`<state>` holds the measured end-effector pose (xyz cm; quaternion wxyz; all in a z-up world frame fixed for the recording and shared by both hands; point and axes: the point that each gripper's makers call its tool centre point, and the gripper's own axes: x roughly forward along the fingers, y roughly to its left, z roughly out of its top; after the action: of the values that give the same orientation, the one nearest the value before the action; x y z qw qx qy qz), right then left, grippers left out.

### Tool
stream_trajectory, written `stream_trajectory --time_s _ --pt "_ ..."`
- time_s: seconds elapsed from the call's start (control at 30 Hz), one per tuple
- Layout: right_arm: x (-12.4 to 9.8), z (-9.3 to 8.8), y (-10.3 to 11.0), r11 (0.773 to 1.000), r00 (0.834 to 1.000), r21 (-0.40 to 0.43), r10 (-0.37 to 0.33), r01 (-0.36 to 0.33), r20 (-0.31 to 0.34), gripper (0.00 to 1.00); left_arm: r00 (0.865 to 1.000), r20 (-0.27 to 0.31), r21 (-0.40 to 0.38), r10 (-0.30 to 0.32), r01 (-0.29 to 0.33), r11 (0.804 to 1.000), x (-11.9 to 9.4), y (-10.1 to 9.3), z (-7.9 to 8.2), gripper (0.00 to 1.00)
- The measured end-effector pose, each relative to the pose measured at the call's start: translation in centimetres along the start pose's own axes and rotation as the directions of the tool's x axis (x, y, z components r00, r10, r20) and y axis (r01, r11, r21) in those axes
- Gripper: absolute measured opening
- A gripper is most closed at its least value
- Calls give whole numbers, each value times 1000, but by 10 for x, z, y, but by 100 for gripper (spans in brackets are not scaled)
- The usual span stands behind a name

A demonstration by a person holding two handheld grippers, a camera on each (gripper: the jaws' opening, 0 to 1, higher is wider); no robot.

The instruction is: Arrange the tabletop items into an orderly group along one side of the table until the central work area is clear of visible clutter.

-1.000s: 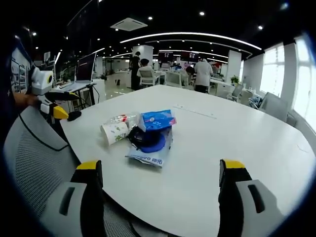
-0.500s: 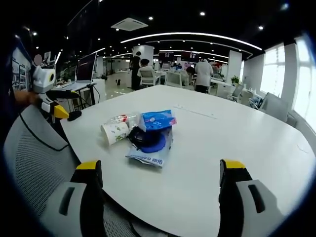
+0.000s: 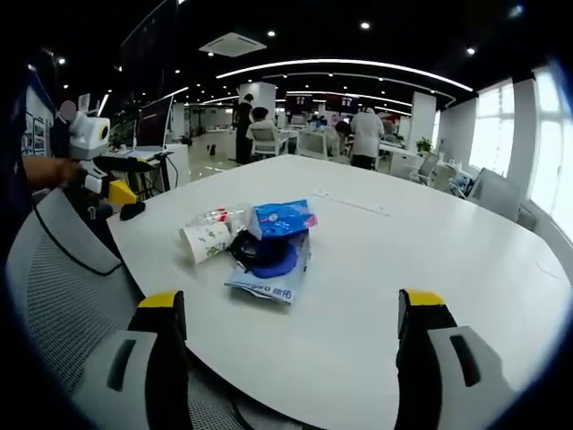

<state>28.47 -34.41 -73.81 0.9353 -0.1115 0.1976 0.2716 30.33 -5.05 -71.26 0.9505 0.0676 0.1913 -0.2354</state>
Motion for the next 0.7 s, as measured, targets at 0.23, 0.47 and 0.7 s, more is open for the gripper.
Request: stream_trajectory --time_s 0.23,0.47,0.7 --pt "0 0 0 1000 1000 -2 -3 3 -1 98 1000 -10 -8 8 -8 1000 8 8 0 98" --pt "0 0 -1 1000 1000 1 -7 7 -1 98 1000 -24 -9 6 -6 1000 18 15 -1 95" --pt "-1 0 -1 1000 1000 2 -8 8 -1 97 999 -42 -2 -3 3 1000 29 18 -6 91"
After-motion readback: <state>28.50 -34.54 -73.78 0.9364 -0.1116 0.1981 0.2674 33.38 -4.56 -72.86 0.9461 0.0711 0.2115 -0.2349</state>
